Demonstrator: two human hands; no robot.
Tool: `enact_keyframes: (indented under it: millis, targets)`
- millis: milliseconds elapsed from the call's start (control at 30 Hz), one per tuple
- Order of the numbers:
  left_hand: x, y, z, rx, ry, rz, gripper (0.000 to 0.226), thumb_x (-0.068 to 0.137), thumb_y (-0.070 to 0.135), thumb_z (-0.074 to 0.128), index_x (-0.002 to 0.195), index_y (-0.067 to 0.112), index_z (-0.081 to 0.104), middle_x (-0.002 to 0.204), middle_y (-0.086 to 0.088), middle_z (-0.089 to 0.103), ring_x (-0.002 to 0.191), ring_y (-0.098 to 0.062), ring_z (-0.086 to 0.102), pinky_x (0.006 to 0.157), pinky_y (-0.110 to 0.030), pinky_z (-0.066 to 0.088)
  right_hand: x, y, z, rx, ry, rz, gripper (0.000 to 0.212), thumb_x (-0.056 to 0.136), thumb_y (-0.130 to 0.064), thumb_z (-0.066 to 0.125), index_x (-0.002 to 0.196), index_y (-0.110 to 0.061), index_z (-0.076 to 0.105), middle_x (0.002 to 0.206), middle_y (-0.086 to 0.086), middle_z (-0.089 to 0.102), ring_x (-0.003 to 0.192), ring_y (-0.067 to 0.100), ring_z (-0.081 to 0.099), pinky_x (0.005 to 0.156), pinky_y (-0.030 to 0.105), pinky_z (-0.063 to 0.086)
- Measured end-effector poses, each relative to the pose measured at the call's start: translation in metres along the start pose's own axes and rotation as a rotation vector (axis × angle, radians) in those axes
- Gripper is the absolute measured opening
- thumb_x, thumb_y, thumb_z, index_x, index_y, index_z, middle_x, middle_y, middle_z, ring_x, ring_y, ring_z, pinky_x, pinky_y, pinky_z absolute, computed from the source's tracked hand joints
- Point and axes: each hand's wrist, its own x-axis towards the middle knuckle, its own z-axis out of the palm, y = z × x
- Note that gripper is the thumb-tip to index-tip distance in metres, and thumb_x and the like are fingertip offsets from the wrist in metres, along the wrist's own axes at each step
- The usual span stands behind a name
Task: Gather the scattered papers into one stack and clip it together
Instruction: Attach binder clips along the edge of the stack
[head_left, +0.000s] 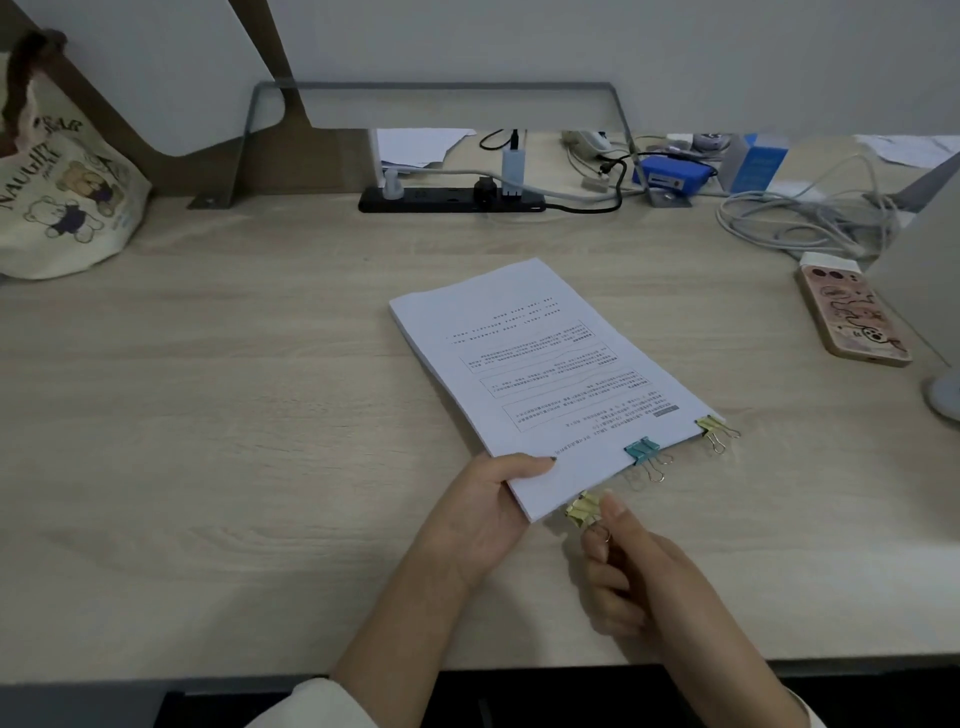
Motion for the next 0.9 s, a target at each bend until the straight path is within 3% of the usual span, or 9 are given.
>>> enact_keyframes:
  millis: [67, 200, 533, 667, 900]
  targets:
    - [-0.001, -0.001, 0.002, -0.093, -0.024, -0.005, 0.05, 0.075, -0.019, 0.042, 0.117, 0.004, 0.058, 0.112, -0.011, 0.07, 0.096, -0.021, 0.07, 0.078, -0.032, 0.058, 0.0, 0.001, 0.001, -0.004, -0.001, -0.002, 0.037, 0.082, -0.04, 0.045, 0.063, -0.009, 0.041, 0.043, -0.004, 0.026, 0.03, 0.007, 0.018, 0.035, 0.013, 0.014]
    - [-0.001, -0.003, 0.002, -0.184, -0.074, -0.013, 0.059, 0.076, -0.024, 0.026, 0.118, 0.002, 0.057, 0.116, -0.015, 0.067, 0.102, -0.025, 0.068, 0.09, -0.038, 0.053, -0.004, 0.003, -0.002, -0.099, 0.025, -0.032, 0.036, 0.095, -0.027, 0.038, 0.064, -0.009, 0.039, 0.042, -0.007, 0.022, 0.029, 0.005, 0.017, 0.03, 0.012, 0.017]
    - [-0.003, -0.007, 0.008, -0.25, -0.02, -0.005, 0.062, 0.073, -0.024, 0.026, 0.12, 0.004, 0.057, 0.122, -0.016, 0.064, 0.111, -0.029, 0.061, 0.089, -0.039, 0.052, -0.007, 0.004, 0.004, -0.057, 0.071, -0.049, 0.039, 0.096, -0.028, 0.041, 0.063, -0.008, 0.041, 0.042, -0.008, 0.018, 0.03, 0.005, 0.015, 0.033, 0.009, 0.017]
    - [-0.003, -0.007, 0.01, -0.231, -0.013, 0.006, 0.06, 0.077, -0.023, 0.025, 0.118, 0.005, 0.058, 0.114, -0.014, 0.069, 0.104, -0.026, 0.064, 0.087, -0.036, 0.054, -0.009, 0.002, 0.009, -0.026, 0.075, -0.049, 0.038, 0.096, -0.027, 0.041, 0.064, -0.006, 0.041, 0.04, -0.008, 0.02, 0.03, 0.004, 0.015, 0.032, 0.01, 0.016]
    - [-0.003, -0.008, 0.01, -0.201, -0.021, 0.003, 0.059, 0.078, -0.022, 0.026, 0.123, 0.004, 0.055, 0.12, -0.015, 0.065, 0.101, -0.025, 0.066, 0.082, -0.035, 0.057, -0.008, 0.001, 0.014, 0.03, 0.088, -0.04, 0.039, 0.096, -0.027, 0.04, 0.063, -0.006, 0.042, 0.035, -0.009, 0.024, 0.027, 0.003, 0.017, 0.031, 0.009, 0.017]
